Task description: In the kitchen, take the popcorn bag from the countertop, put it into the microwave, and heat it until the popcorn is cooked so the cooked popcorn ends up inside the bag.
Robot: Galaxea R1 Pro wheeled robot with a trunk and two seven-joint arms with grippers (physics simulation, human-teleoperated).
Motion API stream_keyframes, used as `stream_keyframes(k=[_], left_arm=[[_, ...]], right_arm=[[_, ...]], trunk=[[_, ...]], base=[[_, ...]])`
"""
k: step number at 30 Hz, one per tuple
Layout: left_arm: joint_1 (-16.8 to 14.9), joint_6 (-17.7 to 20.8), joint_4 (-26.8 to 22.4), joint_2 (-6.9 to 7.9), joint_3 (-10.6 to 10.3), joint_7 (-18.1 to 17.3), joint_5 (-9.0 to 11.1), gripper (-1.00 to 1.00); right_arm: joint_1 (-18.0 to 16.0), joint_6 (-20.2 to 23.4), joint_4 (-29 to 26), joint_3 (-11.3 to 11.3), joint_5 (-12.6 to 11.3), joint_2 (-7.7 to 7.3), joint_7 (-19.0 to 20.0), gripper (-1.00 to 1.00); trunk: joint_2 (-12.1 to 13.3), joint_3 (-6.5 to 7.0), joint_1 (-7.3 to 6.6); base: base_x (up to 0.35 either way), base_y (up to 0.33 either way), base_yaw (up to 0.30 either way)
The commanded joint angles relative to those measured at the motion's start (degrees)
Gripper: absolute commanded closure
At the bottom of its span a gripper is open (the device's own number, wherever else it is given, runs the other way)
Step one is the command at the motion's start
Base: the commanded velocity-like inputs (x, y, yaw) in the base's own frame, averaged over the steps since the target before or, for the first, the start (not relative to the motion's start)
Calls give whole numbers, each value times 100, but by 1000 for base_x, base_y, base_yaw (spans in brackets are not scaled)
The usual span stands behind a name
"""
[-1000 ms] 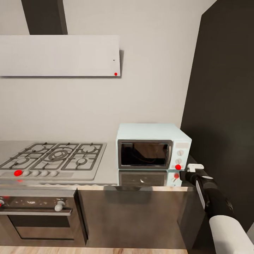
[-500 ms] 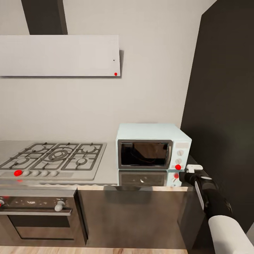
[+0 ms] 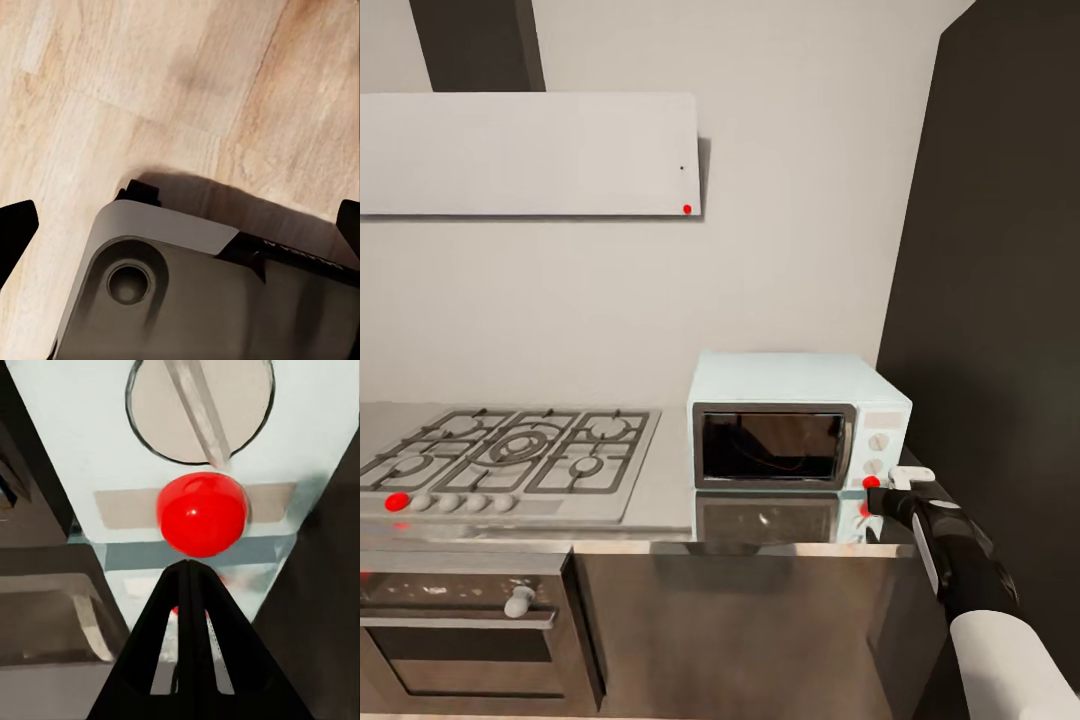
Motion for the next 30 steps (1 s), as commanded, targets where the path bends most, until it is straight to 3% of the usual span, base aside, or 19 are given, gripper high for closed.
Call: stream_keyframes(k=[1, 10, 21, 30], left_arm=[[-3, -12, 0, 0, -50, -11, 56, -100], [-3, -14, 1, 7, -51, -10, 56, -100], [-3, -19, 0, 8, -51, -10, 50, -100], [-3, -33, 1, -23, -27, 15, 151, -100]], right_arm=[[-5, 20, 9, -17, 54, 3, 47, 100], [-5, -178, 290, -29, 62, -90, 30, 100], [-5, -200, 298, -29, 62, -87, 39, 100], [-5, -191, 297, -29, 80, -93, 58, 100]], trunk=[[-4, -7, 2], [-4, -7, 2], [-4, -7, 2], [-4, -7, 2]], base=[[192, 0, 0], [160, -34, 0], [99, -60, 0], [-290, 0, 0]])
